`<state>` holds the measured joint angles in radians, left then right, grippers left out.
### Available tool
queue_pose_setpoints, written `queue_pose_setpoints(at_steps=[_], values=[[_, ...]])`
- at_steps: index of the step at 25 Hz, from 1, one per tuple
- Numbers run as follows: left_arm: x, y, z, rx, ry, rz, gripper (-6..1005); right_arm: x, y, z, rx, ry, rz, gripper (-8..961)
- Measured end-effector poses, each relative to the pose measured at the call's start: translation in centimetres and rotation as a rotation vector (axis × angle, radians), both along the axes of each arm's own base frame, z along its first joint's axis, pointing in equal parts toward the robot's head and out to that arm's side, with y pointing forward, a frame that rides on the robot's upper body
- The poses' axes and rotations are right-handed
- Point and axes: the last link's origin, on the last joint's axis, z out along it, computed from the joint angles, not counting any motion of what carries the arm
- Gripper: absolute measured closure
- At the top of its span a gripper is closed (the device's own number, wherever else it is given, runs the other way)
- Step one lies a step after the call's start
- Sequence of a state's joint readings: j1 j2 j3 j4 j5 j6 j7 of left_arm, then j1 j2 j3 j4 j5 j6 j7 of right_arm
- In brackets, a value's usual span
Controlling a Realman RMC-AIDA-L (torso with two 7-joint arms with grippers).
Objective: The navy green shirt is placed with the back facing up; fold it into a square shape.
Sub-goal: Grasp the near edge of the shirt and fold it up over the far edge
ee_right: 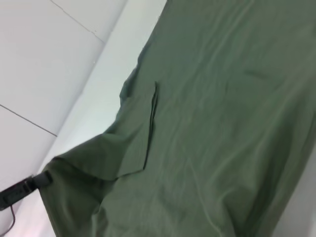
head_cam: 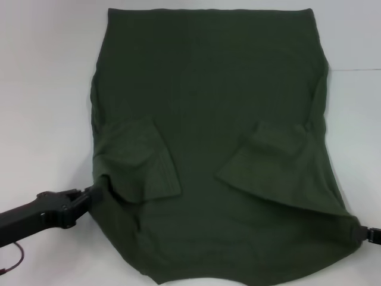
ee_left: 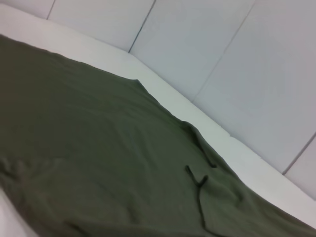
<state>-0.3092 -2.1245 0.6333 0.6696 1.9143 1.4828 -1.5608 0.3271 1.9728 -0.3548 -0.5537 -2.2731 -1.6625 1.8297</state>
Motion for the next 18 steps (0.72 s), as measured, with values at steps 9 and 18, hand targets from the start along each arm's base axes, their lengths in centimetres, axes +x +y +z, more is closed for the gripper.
queue_pose_setpoints(at_steps=[9,18], values=[[-0.9,-2.4,1.4,-0.012,-0.07,0.018,952,2.1,-4.1,1.0,0.107,0.022,-0.04,934],[-0.9,-4.7,1.4,-0.086,-0.12,-0.014,952,3.6,-7.2,2.2,0.193,0.029,-0.1,934]])
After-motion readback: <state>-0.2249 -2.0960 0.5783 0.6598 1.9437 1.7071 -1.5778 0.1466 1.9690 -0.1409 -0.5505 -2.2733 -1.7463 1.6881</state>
